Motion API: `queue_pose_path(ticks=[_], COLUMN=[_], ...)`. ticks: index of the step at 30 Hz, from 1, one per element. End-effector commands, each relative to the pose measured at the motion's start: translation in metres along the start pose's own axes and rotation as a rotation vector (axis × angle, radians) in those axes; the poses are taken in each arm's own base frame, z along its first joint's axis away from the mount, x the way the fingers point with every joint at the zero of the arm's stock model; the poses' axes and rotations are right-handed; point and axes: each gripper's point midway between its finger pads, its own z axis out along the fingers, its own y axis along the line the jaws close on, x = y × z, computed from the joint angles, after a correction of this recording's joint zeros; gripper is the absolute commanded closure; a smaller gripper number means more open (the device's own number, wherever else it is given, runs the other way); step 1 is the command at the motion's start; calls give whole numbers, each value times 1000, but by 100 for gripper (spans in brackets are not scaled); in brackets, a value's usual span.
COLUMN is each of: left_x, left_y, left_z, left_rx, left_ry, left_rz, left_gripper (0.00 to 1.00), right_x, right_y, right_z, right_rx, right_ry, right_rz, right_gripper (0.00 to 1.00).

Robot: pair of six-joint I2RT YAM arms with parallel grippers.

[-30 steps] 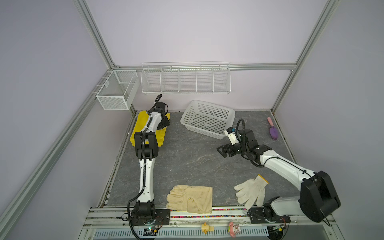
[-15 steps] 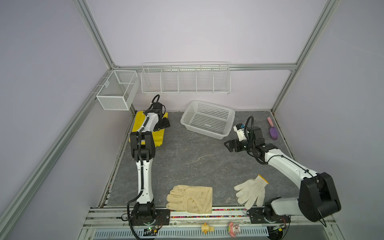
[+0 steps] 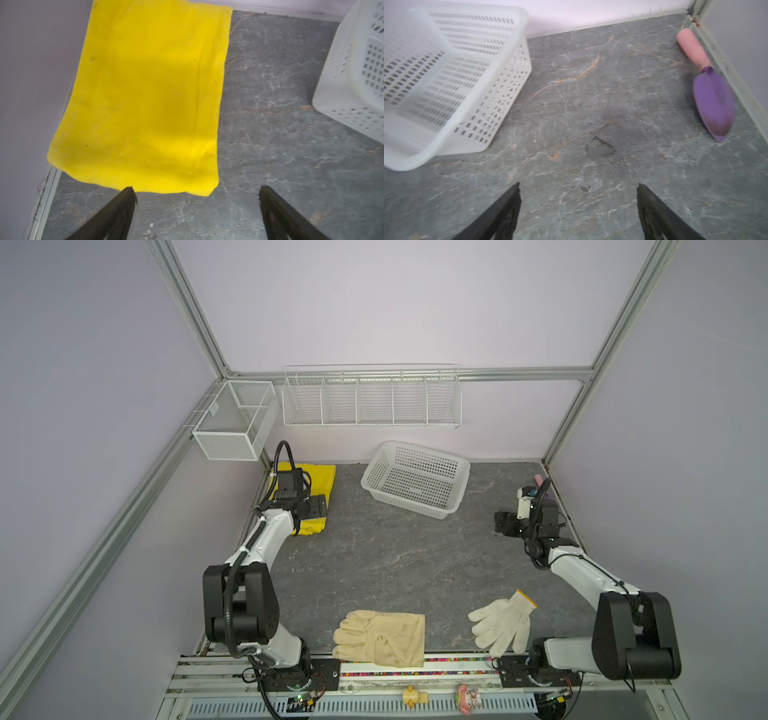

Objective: Fold and stack the trousers
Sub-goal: Reset both arms

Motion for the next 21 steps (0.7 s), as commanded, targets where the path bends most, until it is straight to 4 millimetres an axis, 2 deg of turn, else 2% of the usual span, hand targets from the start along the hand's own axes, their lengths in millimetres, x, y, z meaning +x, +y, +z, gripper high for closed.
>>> queue_pose_path(ticks=[1,4,6,7,10,14,16,21], left_x=[1,18,24,25,16,10,10,8], left_y=[13,19,17,16,14,10,9,8], left_z=[1,7,11,11,4,7,5,9], left_rx=[-54,-72,-48,-43,-22,-2,2,28], left_ry=[-148,-212,-270,-316,-394,-415,-424,-413], left_rz=[29,15,-3,-8,-17,-15,-16,-29], left_gripper=[5,4,4,4,3,3,3,3], right_x=[-7,-4,7,14,17,21,30,27], right_y=[-29,-35,-36,-34,-17,-11,-8,-8], right_z=[6,14,21,23,25,19,20,18], right_rx=[110,106,96,79,15,-16,-5,5], right_ry=[-102,-138,-141,-154,-181,-220,-242,-269], right_rz=[-39,-66,-59,-68,-132,-156,-184,-187], right_gripper=[12,11,11,11,12,12,12,12])
